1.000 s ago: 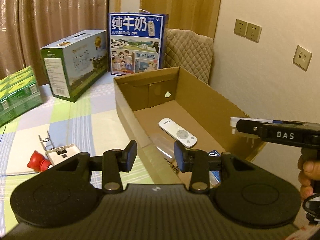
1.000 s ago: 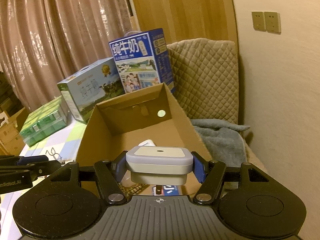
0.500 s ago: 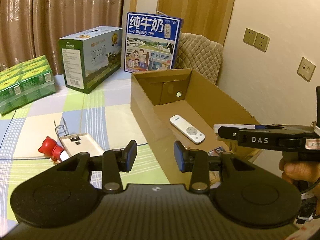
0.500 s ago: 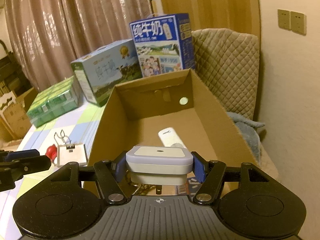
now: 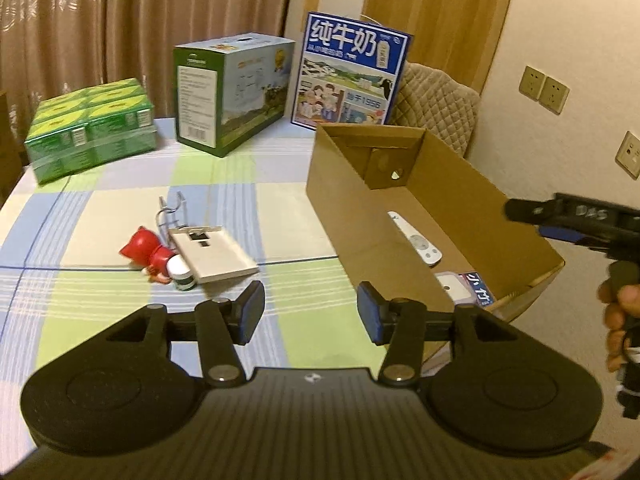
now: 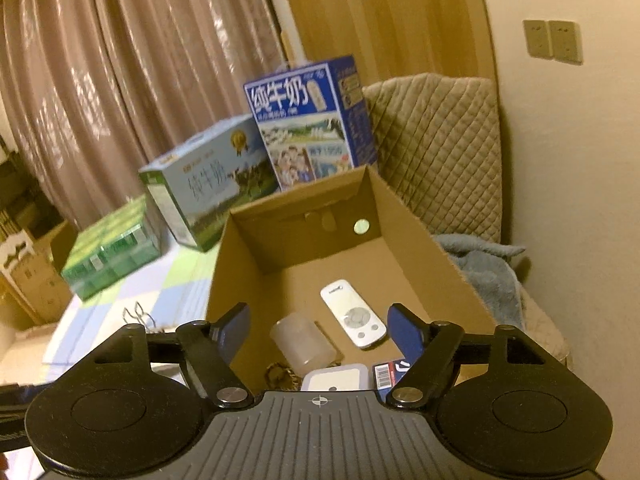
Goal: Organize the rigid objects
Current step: 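Open both tools to drop the lanyard and adapter into the box, then move both open tools back toward the white switch plate and jar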
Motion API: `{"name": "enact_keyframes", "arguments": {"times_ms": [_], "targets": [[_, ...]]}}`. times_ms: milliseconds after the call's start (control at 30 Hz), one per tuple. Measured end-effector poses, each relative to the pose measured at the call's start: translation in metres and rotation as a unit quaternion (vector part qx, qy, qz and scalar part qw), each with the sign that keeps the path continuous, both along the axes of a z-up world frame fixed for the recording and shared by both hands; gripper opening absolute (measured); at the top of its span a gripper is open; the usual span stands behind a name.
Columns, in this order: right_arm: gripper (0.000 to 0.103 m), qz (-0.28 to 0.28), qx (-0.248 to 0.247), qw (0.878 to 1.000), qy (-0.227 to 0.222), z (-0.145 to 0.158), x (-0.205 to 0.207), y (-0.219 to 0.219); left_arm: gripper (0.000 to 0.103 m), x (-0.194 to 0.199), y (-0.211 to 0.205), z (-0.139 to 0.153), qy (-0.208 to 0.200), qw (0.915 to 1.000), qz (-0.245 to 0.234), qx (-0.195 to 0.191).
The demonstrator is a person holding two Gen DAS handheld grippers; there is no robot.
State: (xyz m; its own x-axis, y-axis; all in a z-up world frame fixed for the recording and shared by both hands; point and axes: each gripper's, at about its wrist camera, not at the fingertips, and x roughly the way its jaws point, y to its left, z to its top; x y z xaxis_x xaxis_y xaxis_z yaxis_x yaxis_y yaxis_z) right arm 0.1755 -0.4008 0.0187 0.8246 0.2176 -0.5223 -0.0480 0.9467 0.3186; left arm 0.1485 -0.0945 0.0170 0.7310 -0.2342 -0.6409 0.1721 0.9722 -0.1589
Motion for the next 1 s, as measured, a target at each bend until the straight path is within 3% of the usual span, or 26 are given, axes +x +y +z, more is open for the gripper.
{"name": "enact_keyframes", "arguments": {"times_ms": [267,600,1000], "targets": [[0.073,-0.009,0.021,1.0,-0.003,0.016,-0.052,0.007,0.05,-0.033,0.026,0.006,0.0,0.9998,0.019,0.002],[0.074,0.034,0.014,0.999,-0.002,0.022,-0.103,0.061,0.053,-0.074,0.068,0.014,-0.006,0.9985,0.053,0.014],[0.074,0.088,0.005,0.996,0.007,0.016,-0.117,0.116,0.054,-0.092,0.105,0.018,-0.008,0.9964,0.08,0.025]]}}
